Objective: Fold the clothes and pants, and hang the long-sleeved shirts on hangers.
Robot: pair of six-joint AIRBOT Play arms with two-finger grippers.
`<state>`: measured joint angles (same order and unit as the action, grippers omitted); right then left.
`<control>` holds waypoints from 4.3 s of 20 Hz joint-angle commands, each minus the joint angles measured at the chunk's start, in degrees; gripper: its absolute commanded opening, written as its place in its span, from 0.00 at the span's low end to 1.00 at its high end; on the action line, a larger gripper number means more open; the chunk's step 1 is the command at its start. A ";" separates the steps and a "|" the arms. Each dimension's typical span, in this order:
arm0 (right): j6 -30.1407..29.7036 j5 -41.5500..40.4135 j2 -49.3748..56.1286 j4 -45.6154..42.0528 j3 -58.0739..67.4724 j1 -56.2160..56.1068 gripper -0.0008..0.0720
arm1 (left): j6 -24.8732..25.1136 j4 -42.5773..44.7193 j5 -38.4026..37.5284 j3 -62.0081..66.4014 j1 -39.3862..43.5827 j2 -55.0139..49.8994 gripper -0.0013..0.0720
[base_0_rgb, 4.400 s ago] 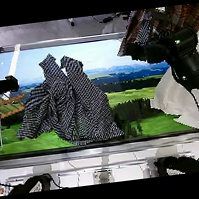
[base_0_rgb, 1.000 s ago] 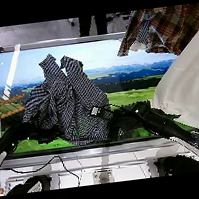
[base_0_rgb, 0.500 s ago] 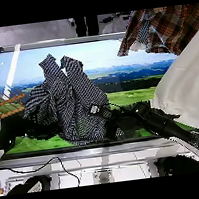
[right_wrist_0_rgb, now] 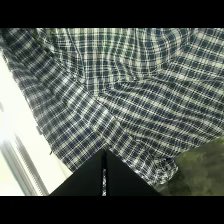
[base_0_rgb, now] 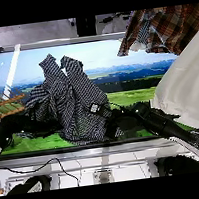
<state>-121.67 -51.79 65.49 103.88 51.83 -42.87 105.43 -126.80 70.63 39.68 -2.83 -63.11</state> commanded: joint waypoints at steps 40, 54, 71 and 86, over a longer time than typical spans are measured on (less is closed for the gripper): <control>-24.94 -6.82 8.02 0.81 3.39 -2.29 0.46 | 49.35 30.29 -2.80 4.31 23.45 4.55 0.08; -28.61 -6.93 7.93 6.40 -2.14 8.90 0.29 | 54.47 42.64 -17.49 4.31 23.43 9.09 0.77; -32.30 3.89 8.11 5.40 -7.85 0.44 0.50 | 54.51 32.22 -13.25 -5.29 23.87 5.27 0.97; -24.30 4.26 -1.68 4.83 -1.60 0.76 0.06 | 53.55 32.48 -13.22 -5.27 23.85 5.75 0.07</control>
<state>-147.65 -45.23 69.12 108.36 47.55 -42.11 159.79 -94.56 57.41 34.39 21.04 -57.74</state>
